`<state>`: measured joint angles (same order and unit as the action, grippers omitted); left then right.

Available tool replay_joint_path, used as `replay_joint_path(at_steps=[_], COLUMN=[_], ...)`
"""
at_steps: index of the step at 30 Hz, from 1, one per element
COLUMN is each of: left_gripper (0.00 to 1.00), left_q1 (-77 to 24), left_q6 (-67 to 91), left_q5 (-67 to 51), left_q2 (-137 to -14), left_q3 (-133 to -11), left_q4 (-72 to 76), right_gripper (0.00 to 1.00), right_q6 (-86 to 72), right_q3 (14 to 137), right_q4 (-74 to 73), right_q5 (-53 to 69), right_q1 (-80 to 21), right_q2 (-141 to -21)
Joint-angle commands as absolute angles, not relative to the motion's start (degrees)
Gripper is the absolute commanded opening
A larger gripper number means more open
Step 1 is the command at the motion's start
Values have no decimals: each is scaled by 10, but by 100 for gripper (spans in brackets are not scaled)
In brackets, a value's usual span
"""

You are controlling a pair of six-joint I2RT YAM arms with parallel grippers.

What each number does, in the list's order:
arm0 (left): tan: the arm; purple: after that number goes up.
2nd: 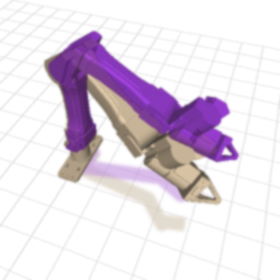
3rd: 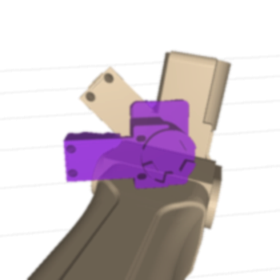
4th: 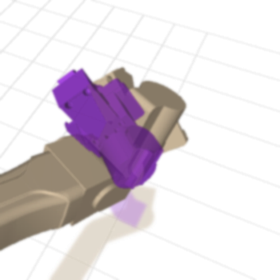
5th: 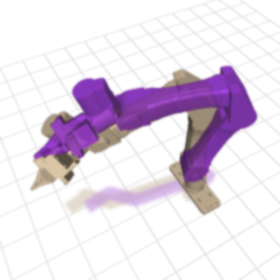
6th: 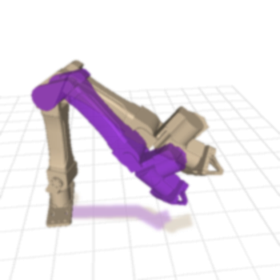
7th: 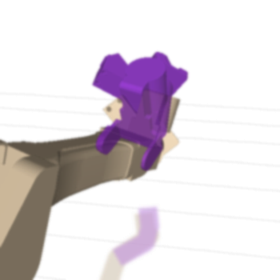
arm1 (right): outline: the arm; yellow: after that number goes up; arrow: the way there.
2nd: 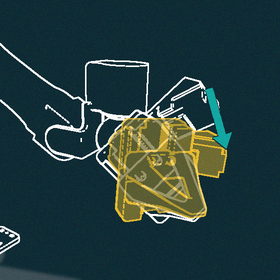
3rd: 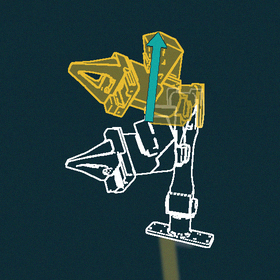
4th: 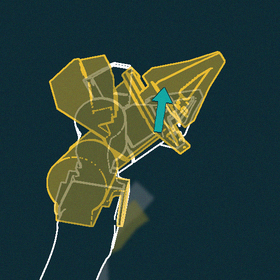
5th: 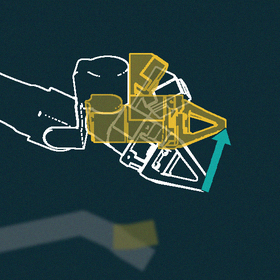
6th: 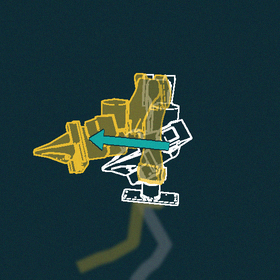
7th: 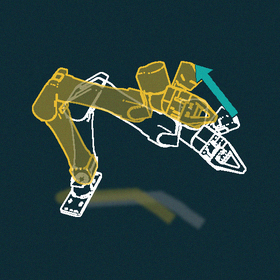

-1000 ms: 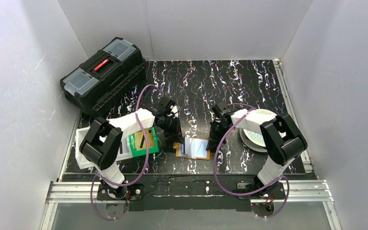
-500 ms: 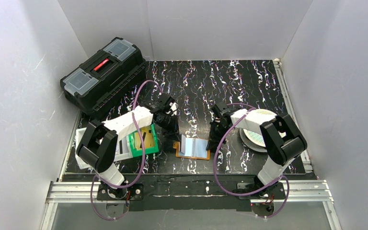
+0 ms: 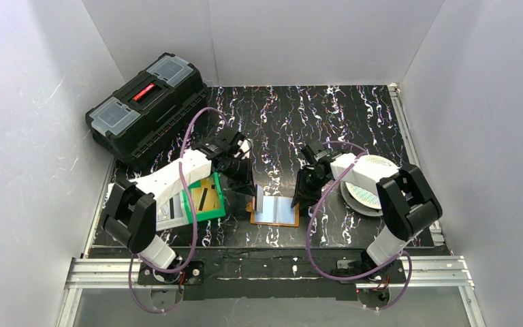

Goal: Take the credit cards out of the card holder
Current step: Place the credit card in the storage box.

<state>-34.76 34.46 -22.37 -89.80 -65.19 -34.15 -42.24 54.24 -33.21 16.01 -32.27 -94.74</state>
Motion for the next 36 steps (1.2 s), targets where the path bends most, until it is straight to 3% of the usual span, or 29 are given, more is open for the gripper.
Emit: replay_joint_path(at_steps=[1,5,6,13,27,36], left_gripper=[0,0,0,0,0,0], left_q1=[-341,-334,-331,-308,-222,-162], left_q6=[329,323,321,310,344,329], left_q5=[-216,-203,-197,-122,266,377], left_q2=[-848,-822,-815,-766,-713,-772], left_q3=[-687,-705,-707,-721,-779,-728], left_q4=[-381,-410,-417,-487,-757,-744], right_gripper=[48,91,97,98,98,98], right_q6=[-421,-416,-413,-403,-386,-362], right_q3=[577,607,613,643,646,653], right_q4=[-352,-370,-374,-379,-352,-370], right_q5=[154,154,154,157,194,198], right_q1=[-323,-323,-323,-323,-323,-323], right_q2=[-894,-871,-867,-851,-861,-870])
